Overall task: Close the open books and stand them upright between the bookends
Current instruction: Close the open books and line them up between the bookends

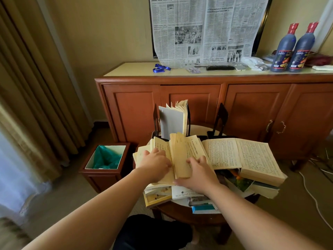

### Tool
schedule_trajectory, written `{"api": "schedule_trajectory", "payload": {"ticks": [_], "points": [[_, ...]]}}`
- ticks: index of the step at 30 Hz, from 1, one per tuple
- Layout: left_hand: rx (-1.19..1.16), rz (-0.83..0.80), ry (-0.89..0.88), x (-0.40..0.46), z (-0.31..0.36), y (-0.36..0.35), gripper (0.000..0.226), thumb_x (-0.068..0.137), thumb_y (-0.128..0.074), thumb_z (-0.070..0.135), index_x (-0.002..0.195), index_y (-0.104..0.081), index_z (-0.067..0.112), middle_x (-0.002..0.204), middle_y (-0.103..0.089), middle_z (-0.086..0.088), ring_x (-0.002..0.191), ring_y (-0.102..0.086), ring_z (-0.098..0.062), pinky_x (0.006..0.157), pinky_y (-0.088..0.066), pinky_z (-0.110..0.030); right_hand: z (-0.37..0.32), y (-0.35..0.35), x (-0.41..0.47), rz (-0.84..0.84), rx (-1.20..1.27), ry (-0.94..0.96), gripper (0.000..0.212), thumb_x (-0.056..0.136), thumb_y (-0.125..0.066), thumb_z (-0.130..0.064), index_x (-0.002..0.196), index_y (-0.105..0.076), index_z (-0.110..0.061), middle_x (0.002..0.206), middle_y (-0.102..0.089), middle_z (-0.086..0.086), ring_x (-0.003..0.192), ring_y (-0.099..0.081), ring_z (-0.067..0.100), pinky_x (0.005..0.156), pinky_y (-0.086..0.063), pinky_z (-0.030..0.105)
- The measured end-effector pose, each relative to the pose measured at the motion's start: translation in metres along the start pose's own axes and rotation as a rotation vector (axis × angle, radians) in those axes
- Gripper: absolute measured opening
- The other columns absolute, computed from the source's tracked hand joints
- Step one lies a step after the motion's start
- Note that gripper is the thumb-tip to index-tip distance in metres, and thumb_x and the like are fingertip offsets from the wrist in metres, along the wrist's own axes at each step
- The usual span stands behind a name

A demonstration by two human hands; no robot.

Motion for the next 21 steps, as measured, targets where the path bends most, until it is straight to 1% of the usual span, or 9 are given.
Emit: {"api": "schedule_trajectory", "payload": {"ticks": [3,5,8,12,14,16,18,20,21], "points": [[-0.053,-0.042,-0.007,0.003,0.003,-0.007,0.038,0.106,-0.041,0.041,0.138,-0.061,0.047,0.126,-0.05,0.004,0.123,-0.039,-0.024,0.099,-0.031,-0.048,0.002,0.001,0.0,0.02,0.074,-0.006,0.097,0.062,-0.078,-0.079,0.137,-0.039,-0.032,0.127,-0.033,-0.005,0.109,-0.05,0.017,0.085,-0.048,0.031],[-0.086,-0.023,-0.009,0.003,0.005,-0.004,0.038,0.106,-0.041,0.042,0.142,-0.054,0.049,0.127,-0.05,0.006,0.125,-0.039,-0.023,0.097,-0.029,-0.046,0.005,0.004,0.002,0.049,0.166,-0.013,0.083,0.07,-0.075,-0.074,0.134,-0.04,-0.034,0.126,-0.036,-0.006,0.107,-0.053,0.017,0.085,-0.049,0.032],[-0.093,-0.007,-0.029,0.003,0.008,-0.001,0.033,0.106,-0.041,0.044,0.136,-0.055,0.045,0.116,-0.048,0.008,0.123,-0.042,-0.024,0.092,-0.027,-0.045,0.014,0.009,0.002,0.122,0.318,-0.021,0.063,0.081,-0.072,-0.066,0.129,-0.045,-0.035,0.126,-0.045,-0.008,0.103,-0.056,0.012,0.079,-0.05,0.031],[-0.142,-0.061,-0.055,-0.001,0.009,-0.004,0.052,0.101,-0.05,0.062,0.151,-0.037,0.057,0.122,-0.055,0.011,0.12,-0.041,-0.02,0.099,-0.028,-0.047,0.025,0.023,-0.002,0.306,0.458,-0.064,0.049,0.094,-0.069,-0.047,0.131,-0.047,-0.024,0.117,-0.058,-0.002,0.093,-0.061,0.008,0.06,-0.051,0.018],[-0.146,-0.072,-0.052,-0.001,0.009,-0.006,0.055,0.099,-0.052,0.064,0.152,-0.037,0.059,0.12,-0.052,0.011,0.122,-0.041,-0.021,0.103,-0.028,-0.049,0.033,0.026,-0.003,0.379,0.508,-0.093,0.04,0.099,-0.065,-0.038,0.13,-0.046,-0.022,0.118,-0.063,0.003,0.09,-0.065,0.009,0.052,-0.055,0.018],[-0.15,-0.065,-0.039,0.0,0.01,-0.007,0.053,0.099,-0.052,0.065,0.15,-0.04,0.059,0.119,-0.049,0.011,0.125,-0.042,-0.022,0.106,-0.027,-0.05,0.04,0.029,-0.003,0.43,0.475,-0.135,0.038,0.099,-0.065,-0.033,0.13,-0.044,-0.023,0.121,-0.062,0.005,0.093,-0.067,0.015,0.051,-0.057,0.02],[-0.152,-0.057,-0.028,0.001,0.01,-0.007,0.05,0.099,-0.053,0.065,0.148,-0.043,0.06,0.127,-0.049,0.008,0.128,-0.041,-0.022,0.11,-0.027,-0.05,0.044,0.032,-0.004,0.421,0.372,-0.172,0.049,0.097,-0.069,-0.029,0.137,-0.041,-0.025,0.126,-0.056,0.003,0.1,-0.061,0.018,0.052,-0.053,0.018],[-0.166,-0.04,-0.013,0.003,0.009,-0.008,0.048,0.097,-0.056,0.065,0.144,-0.048,0.06,0.138,-0.048,0.005,0.135,-0.04,-0.025,0.118,-0.021,-0.055,0.043,0.036,-0.005,0.387,0.178,-0.181,0.064,0.094,-0.072,-0.028,0.148,-0.036,-0.029,0.132,-0.047,0.002,0.112,-0.052,0.019,0.065,-0.049,0.02],[-0.176,-0.042,-0.008,0.004,0.009,-0.009,0.047,0.096,-0.058,0.064,0.141,-0.05,0.058,0.145,-0.046,0.004,0.141,-0.037,-0.027,0.122,-0.014,-0.062,0.038,0.039,-0.007,0.387,0.043,-0.148,0.066,0.094,-0.071,-0.028,0.15,-0.036,-0.03,0.134,-0.045,0.002,0.118,-0.047,0.021,0.075,-0.049,0.025]]}}
Point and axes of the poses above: each hand's wrist, its own x-axis towards the middle knuckle, its own y-axis out of the back of the hand, z = x × y, the point moved 8 cm from there along x, towards the middle knuckle
